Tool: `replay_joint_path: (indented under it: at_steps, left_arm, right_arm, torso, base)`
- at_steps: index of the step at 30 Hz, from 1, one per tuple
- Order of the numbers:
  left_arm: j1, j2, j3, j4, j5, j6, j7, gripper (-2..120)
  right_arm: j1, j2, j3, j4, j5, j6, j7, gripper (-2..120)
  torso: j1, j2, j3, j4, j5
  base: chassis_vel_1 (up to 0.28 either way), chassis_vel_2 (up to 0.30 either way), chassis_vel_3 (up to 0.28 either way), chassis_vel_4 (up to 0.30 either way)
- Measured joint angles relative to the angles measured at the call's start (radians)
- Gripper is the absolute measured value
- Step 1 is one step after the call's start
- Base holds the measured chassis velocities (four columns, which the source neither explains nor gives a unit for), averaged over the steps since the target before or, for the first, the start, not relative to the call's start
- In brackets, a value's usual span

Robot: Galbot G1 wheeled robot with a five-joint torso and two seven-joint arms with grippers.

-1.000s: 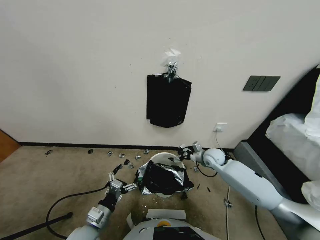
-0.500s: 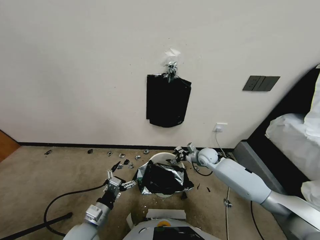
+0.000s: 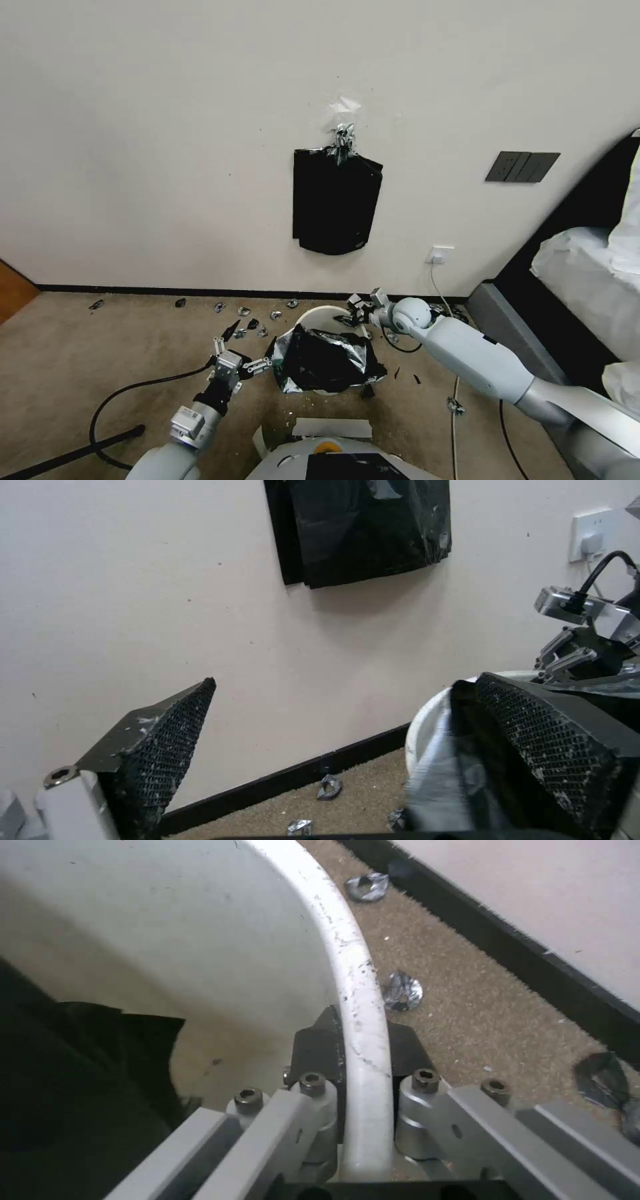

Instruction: Place a trash bag onto the trash bin.

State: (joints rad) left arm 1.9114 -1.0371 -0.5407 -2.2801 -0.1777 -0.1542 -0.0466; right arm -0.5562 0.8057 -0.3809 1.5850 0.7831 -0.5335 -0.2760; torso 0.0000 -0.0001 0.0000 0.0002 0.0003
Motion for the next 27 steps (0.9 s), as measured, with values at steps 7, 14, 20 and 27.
replay_joint_path:
  at_steps: [7,14,20,27]
  left_arm:
    - [-0.010,-0.001,-0.001,0.000,-0.028,0.012,-0.011,100]
    - [-0.026,0.002,-0.011,0.001,-0.058,0.025,-0.016,100]
    - [-0.039,0.007,-0.011,0.001,-0.073,0.037,-0.026,100]
    - [-0.060,0.010,-0.005,0.004,-0.104,0.050,-0.034,100]
  right_arm:
    - [-0.070,-0.040,0.095,0.130,0.179,-0.112,0.224,4]
    - [-0.239,-0.036,0.249,0.281,0.323,-0.147,0.493,3]
    - [-0.476,-0.006,0.456,0.453,0.417,-0.099,0.805,3]
    - [-0.597,0.095,0.513,0.546,0.438,0.019,1.083,3]
  torso:
    - [0.000,0.000,0.000,-0.0002,-0.0004]
    - [0.000,0.000,0.000,0.0000,-0.0002]
    - [0.000,0.000,0.000,-0.0005,-0.0005]
    - [0.000,0.000,0.000,-0.0002,-0.0003]
  base:
    - [0.000,0.000,0.000,0.000]
    - [0.000,0.000,0.000,0.000]
    - [0.000,0.000,0.000,0.000]
    - [0.000,0.000,0.000,0.000]
